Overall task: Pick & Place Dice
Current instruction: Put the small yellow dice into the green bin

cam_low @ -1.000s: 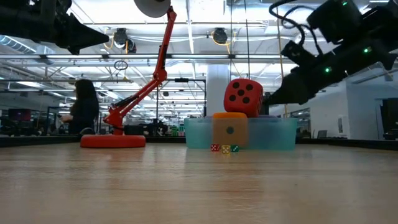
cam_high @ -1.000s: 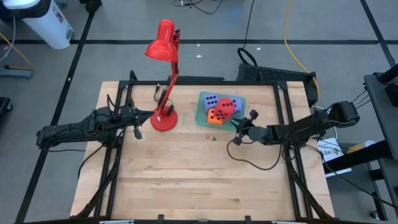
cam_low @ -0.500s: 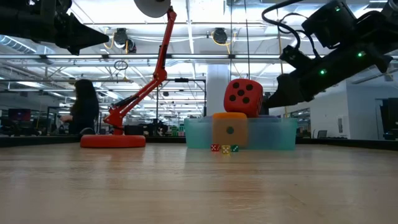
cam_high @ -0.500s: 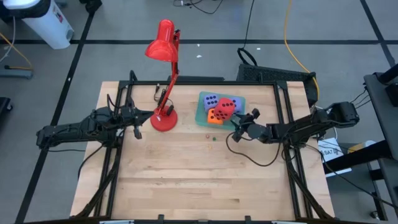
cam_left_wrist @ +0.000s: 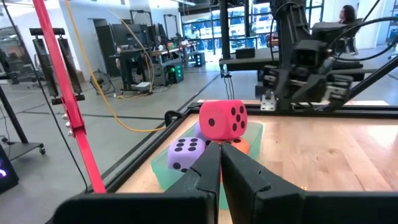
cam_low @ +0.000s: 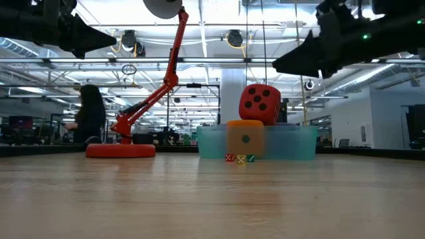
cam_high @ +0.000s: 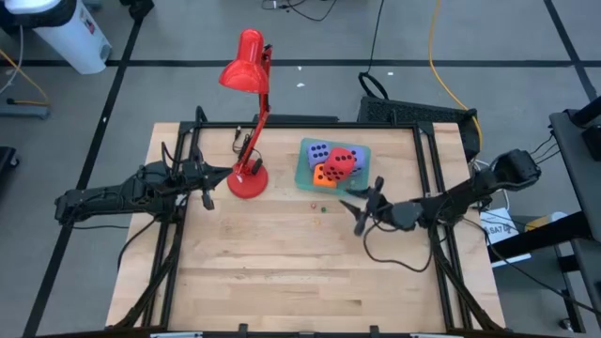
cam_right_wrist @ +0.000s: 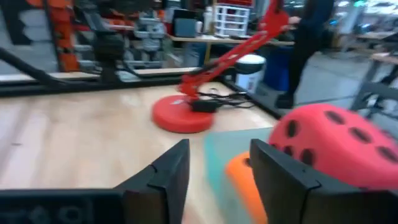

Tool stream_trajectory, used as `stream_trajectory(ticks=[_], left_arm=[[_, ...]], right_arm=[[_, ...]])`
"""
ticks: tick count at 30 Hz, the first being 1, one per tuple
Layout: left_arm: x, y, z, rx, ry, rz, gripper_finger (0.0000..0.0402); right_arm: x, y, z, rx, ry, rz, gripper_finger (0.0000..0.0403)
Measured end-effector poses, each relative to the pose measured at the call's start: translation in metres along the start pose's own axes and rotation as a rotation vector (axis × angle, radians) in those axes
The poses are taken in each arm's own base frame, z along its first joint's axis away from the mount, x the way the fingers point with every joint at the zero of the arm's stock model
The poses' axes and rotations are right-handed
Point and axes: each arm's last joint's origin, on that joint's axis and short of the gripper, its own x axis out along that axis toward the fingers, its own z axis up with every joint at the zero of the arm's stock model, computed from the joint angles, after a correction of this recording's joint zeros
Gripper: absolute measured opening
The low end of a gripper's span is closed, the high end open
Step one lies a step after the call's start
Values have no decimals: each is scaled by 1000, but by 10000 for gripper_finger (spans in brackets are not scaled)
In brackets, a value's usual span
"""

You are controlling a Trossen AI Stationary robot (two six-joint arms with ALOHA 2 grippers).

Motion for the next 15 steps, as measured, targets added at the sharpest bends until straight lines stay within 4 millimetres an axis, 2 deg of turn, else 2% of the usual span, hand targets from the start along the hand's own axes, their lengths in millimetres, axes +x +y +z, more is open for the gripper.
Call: stream_trajectory(ticks=[7,12,15], left_arm=[[0,0,0,0,-1,0,26],[0,0,1,-14,-13,1,26],[0,0,1,-25,-15,1,26]], right_arm=[[-2,22,-27,25,82,76,81],[6,32,-46,-3,117,166,30],[17,40,-52,-36,129,184,15]])
